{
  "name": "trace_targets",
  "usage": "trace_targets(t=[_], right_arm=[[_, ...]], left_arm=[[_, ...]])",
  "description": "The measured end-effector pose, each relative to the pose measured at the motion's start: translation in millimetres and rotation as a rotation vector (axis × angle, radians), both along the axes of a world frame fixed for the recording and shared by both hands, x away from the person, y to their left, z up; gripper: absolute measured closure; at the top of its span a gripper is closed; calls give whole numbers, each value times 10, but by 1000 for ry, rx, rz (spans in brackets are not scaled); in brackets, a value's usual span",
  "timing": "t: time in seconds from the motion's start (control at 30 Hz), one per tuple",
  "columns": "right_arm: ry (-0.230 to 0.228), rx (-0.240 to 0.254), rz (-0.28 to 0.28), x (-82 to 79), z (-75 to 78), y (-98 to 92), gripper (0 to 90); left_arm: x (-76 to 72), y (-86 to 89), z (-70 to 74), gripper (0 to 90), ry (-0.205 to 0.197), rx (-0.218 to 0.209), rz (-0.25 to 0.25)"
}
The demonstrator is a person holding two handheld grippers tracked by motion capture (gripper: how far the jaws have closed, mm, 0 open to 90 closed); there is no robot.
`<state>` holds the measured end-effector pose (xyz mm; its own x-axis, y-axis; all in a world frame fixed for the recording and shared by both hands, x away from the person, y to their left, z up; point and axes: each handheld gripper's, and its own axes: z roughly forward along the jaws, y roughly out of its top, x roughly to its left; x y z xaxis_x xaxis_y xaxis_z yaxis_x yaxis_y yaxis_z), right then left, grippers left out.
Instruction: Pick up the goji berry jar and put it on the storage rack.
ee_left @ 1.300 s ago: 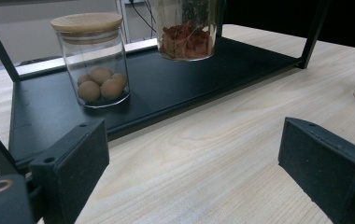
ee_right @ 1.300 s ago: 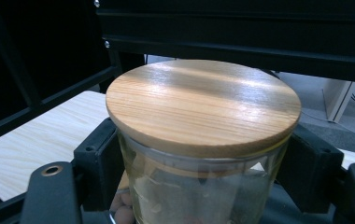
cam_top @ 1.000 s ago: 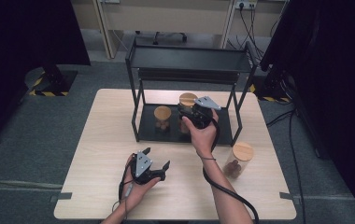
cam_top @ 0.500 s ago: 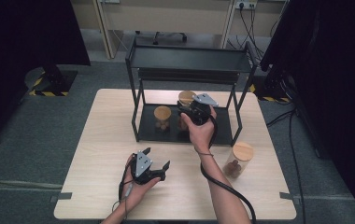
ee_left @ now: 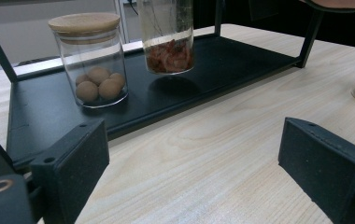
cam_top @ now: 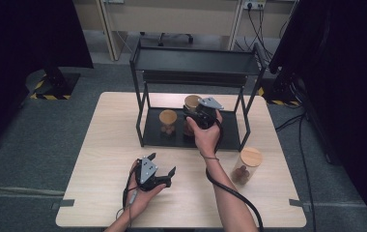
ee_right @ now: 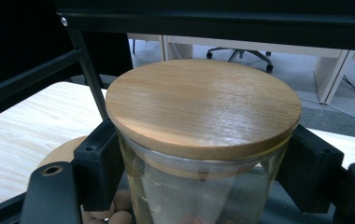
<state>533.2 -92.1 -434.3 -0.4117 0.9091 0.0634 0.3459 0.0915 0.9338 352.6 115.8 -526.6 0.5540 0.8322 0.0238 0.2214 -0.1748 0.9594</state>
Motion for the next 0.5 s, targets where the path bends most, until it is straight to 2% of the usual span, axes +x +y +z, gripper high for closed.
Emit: trace_targets(t=[0.5], right_arm=[[8, -8, -14, 36, -80, -13, 254]], left_arm=[[-2, -5, 0, 83, 1, 0, -1]])
